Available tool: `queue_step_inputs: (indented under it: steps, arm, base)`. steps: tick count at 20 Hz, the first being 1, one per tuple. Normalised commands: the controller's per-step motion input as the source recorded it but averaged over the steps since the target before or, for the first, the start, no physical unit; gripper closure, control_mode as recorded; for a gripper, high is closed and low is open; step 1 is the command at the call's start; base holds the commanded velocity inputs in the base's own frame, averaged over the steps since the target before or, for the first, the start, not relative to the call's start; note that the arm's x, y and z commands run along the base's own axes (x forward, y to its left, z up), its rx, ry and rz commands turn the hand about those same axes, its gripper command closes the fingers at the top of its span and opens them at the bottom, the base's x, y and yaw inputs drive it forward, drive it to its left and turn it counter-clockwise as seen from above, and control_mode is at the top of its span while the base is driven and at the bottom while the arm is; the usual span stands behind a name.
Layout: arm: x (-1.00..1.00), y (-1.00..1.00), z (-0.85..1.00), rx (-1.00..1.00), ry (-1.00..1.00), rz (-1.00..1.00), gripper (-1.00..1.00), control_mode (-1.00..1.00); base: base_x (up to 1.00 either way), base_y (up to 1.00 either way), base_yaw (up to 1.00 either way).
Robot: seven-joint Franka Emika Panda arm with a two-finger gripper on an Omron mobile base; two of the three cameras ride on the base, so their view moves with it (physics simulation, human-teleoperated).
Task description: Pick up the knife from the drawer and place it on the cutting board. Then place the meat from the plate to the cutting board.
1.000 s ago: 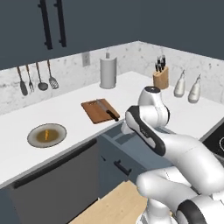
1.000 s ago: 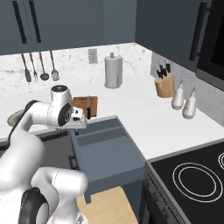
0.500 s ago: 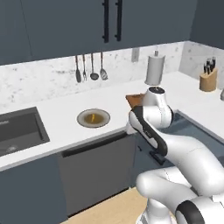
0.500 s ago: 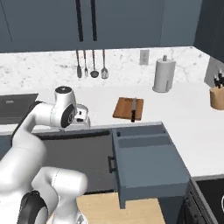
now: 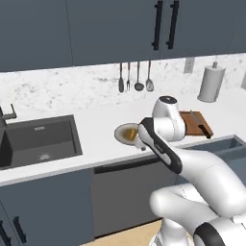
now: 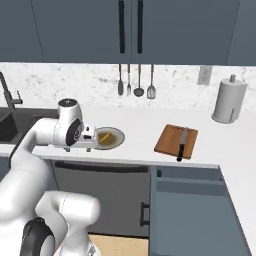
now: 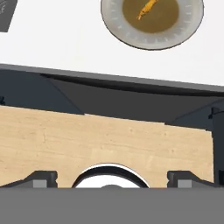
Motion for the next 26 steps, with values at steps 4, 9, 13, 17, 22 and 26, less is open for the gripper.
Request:
queue_step_inputs:
  steps: [4,9,13,17,22,26]
  arm:
    - [0.00,0.00,0.00,0.00,0.00,0.00,-1.00,1.00]
    - [0.00,0.00,0.00,0.00,0.00,0.00,-1.00,1.00]
    - [0.00,0.00,0.00,0.00,0.00,0.00,-1.00,1.00]
    - [0.00,0.00,0.00,0.00,0.00,0.00,-1.00,1.00]
    - [0.00,0.00,0.00,0.00,0.00,0.00,-1.00,1.00]
    - [0.00,0.00,0.00,0.00,0.00,0.00,-1.00,1.00]
  base:
    - [0.54,0.00,0.06]
    - [0.47,-0.03,0.00]
    - [0.53,0.00,-0.03]
    - [0.49,0.00,-0.14]
    - [0.50,0.00,-0.16]
    - [0.41,0.00,-0.15]
